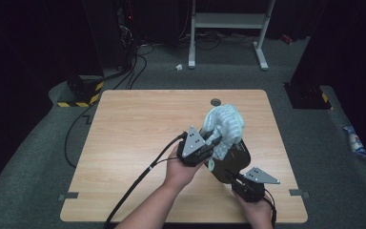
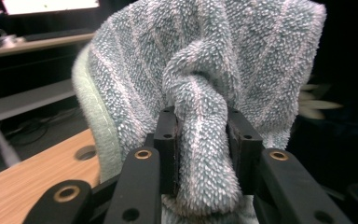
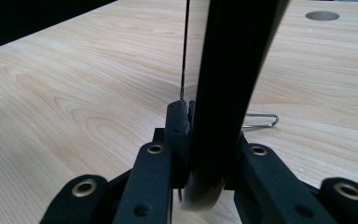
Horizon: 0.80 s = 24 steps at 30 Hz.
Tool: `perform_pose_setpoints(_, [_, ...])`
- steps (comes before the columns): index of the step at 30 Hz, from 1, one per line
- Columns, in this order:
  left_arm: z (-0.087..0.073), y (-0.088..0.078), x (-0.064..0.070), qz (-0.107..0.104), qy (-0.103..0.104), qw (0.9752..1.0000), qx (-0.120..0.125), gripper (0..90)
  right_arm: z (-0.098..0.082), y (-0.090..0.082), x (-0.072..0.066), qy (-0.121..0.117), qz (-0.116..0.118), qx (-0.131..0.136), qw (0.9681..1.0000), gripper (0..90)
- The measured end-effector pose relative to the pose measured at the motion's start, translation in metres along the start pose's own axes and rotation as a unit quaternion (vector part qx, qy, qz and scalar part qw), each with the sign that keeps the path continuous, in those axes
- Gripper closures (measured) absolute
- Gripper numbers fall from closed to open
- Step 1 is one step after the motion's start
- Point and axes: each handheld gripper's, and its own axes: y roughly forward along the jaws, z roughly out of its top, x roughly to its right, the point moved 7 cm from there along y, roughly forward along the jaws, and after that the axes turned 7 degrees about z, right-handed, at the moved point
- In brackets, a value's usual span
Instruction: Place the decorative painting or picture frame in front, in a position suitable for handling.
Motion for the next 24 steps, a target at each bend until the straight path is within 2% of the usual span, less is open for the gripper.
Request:
perform_pose_setpoints(5, [-0.005,0.009,-0.029,0.029,-0.019,0.9993,-0.015,70.2,0.000,0.000,0.000,-0.003,-0.001,0.001,1.0000,79.3])
perform_pose_setpoints(6, [-0.005,0.009,-0.029,0.029,-0.019,0.9993,-0.015,70.2,0.000,0.000,0.000,-0.003,-0.001,0.001,1.0000,79.3])
perform_pose_setpoints(7, [-0.006,0.011,-0.038,0.036,-0.022,0.9989,-0.022,70.2,0.000,0.000,0.000,-0.004,-0.001,0.001,1.0000,79.3])
perform_pose_setpoints(9, [-0.008,0.013,-0.044,0.046,-0.021,0.9983,-0.028,70.4,0.000,0.000,0.000,-0.004,-0.001,0.001,1.0000,79.3])
perform_pose_setpoints(11, [-0.009,0.013,-0.046,0.046,-0.027,0.9980,-0.034,70.5,0.000,0.000,0.000,-0.005,-0.002,0.000,1.0000,79.4])
perform_pose_setpoints(15, [-0.007,0.007,-0.032,0.030,-0.021,0.9989,-0.029,70.9,0.000,0.000,0.000,-0.004,-0.002,0.001,1.0000,79.3])
perform_pose_setpoints(20, [-0.003,-0.002,0.004,-0.016,-0.004,0.9998,-0.015,70.9,-0.001,0.000,0.000,-0.005,-0.003,0.000,1.0000,79.3])
perform_pose_setpoints(24, [-0.001,-0.008,0.036,-0.052,0.015,0.9985,-0.010,70.9,-0.001,0.000,0.000,-0.005,-0.002,0.000,1.0000,79.3])
